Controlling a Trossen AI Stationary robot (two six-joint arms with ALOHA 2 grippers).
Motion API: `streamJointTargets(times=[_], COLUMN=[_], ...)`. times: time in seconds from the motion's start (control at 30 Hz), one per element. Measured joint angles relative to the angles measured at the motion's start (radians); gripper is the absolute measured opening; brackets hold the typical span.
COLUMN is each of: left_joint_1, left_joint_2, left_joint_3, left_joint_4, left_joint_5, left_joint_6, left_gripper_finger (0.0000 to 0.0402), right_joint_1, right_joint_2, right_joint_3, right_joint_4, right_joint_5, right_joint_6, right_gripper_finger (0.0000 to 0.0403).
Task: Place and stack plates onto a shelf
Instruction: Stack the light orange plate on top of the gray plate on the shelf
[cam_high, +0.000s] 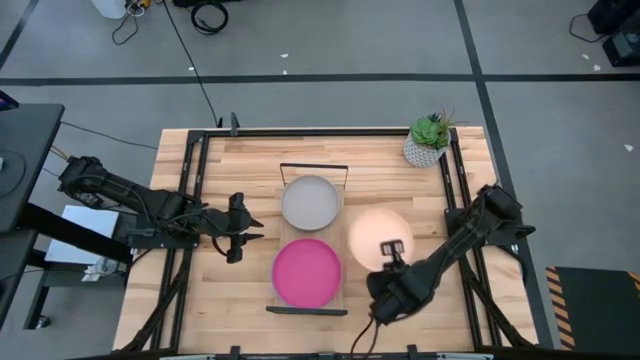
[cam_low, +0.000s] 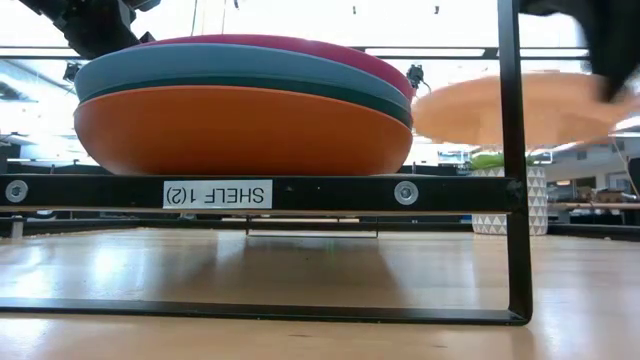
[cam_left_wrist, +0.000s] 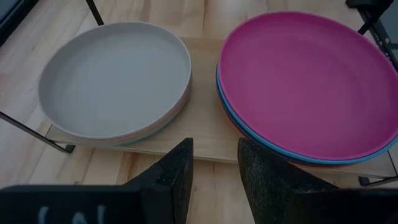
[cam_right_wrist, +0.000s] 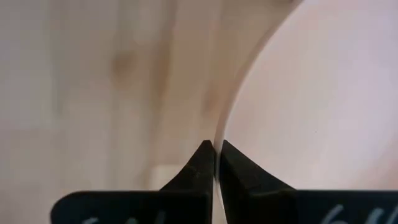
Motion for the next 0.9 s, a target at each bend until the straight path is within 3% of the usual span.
streamJointTargets(times=[0.23, 0.43, 0.53, 0.9], left_joint_1=[0.0, 0.0, 0.0, 0.0], left_joint_2=[0.0, 0.0, 0.0, 0.0], left_joint_3=[0.0, 0.0, 0.0, 0.0], left_joint_4=[0.001, 0.001, 0.002, 0.003], left_joint_5=[-0.003, -0.005, -0.016, -0.041], left_joint_6=[-0.003, -0.003, -0.004, -0.049], left_gripper_finger=[0.0133, 0.0133, 0.0133, 0.0133], right_joint_1=[-0.078, -0.185, -0.259, -0.508], right_joint_2=[-0.001, -0.001, -0.001, 0.001], right_joint_3=[0.059, 0.058, 0.059, 0.059], right_joint_4=[0.016, 0.101, 0.148, 0.416], right_joint_5=[0.176, 0.218, 0.206, 0.001], right_joint_6=[-0.571, -0.944, -1.046, -1.374], right_gripper_finger=[0.0017, 0.0015, 0.0014, 0.0014])
